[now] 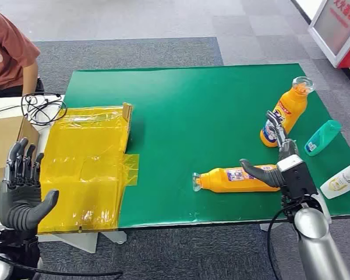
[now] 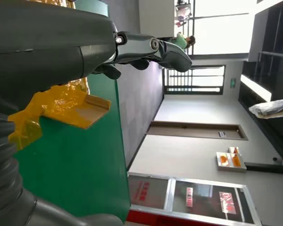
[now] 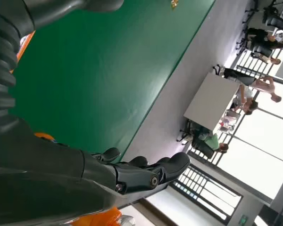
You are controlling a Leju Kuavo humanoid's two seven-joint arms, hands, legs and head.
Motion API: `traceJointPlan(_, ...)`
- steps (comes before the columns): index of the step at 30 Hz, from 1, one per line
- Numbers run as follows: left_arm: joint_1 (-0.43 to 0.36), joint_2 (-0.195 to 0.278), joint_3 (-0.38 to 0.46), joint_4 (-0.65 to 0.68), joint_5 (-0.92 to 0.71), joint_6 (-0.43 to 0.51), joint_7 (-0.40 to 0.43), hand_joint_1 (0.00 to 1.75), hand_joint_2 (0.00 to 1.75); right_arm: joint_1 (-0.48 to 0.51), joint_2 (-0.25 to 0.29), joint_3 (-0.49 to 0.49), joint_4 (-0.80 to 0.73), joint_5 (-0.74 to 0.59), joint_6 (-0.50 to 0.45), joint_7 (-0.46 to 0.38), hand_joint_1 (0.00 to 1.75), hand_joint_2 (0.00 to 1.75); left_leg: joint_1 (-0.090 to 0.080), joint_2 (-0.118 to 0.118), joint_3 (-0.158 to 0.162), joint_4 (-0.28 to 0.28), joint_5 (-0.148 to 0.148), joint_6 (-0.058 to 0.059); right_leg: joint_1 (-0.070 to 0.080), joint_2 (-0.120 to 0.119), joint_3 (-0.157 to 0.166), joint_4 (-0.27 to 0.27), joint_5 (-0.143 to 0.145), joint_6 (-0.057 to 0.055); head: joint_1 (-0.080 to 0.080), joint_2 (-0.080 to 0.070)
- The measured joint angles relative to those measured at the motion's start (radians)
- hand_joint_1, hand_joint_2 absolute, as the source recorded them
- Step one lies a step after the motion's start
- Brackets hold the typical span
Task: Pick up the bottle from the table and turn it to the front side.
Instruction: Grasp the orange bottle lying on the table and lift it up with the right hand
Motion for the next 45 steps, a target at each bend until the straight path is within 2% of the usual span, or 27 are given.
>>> traceJointPlan(11,-0.002,0.0,-0.005,0.0,0.0,0.014,0.0,0.0,1.75,0.0,0.005,0.0,0.0,-0.008,0.0,-0.003,0.0,1.75,0.0,0.0,0.0,0.0,0.0,0.0,0.0,0.0,0.0,0.0,0.0,0.0,0.0,0.0)
traceJointPlan(14,-0.001,0.0,-0.005,0.0,0.0,0.014,0.0,0.0,1.75,0.0,0.001,0.001,0.0,0.055,0.001,0.028,0.0,1.75,0.0,0.0,0.0,0.0,0.0,0.0,0.0,0.0,0.0,0.0,0.0,0.0,0.0,0.0)
traceJointPlan(16,0.002,0.0,-0.004,0.0,-0.001,0.012,0.001,0.0,1.75,-0.005,-0.017,0.01,0.002,0.165,0.008,0.089,0.0,1.75,0.0,0.0,0.0,0.0,0.0,0.0,0.0,0.0,0.0,0.0,0.0,0.0,0.0,0.0)
traceJointPlan(20,0.017,-0.009,0.01,-0.003,-0.019,-0.004,0.014,0.0,1.75,-0.057,-0.106,0.067,0.023,0.511,0.084,0.318,0.0,1.75,-0.001,0.0,-0.001,0.0,0.0,0.0,-0.001,0.0,0.0,0.0,0.001,0.001,0.0,0.0)
traceJointPlan(22,0.026,-0.018,0.021,-0.009,-0.028,-0.014,0.02,0.0,1.75,-0.105,-0.147,0.109,0.048,0.636,0.142,0.403,0.0,1.75,-0.001,0.0,-0.001,0.0,0.0,0.001,-0.001,0.0,0.0,0.0,0.001,0.002,0.0,0.0)
traceJointPlan(26,0.035,-0.033,0.037,-0.022,-0.036,-0.023,0.031,0.0,1.75,-0.205,-0.19,0.208,0.128,0.749,0.239,0.47,0.0,1.75,-0.001,0.0,-0.001,0.0,0.001,0.001,-0.001,0.0,0.0,0.0,0.002,0.002,0.0,0.0)
traceJointPlan(33,0.046,-0.043,0.055,-0.04,-0.035,-0.026,0.036,0.0,1.75,-0.301,-0.212,0.339,0.28,0.786,0.287,0.496,0.0,1.75,-0.001,0.0,-0.001,0.0,0.001,0.001,-0.001,0.0,-0.001,0.0,0.001,0.002,0.0,0.0)
traceJointPlan(45,0.07,-0.056,0.086,-0.056,-0.03,-0.036,0.035,0.0,1.75,-0.341,-0.252,0.384,0.301,0.754,0.282,0.532,0.0,1.75,-0.001,0.0,-0.002,0.0,0.001,0.001,-0.001,0.0,-0.001,0.0,0.002,0.002,0.0,0.0)
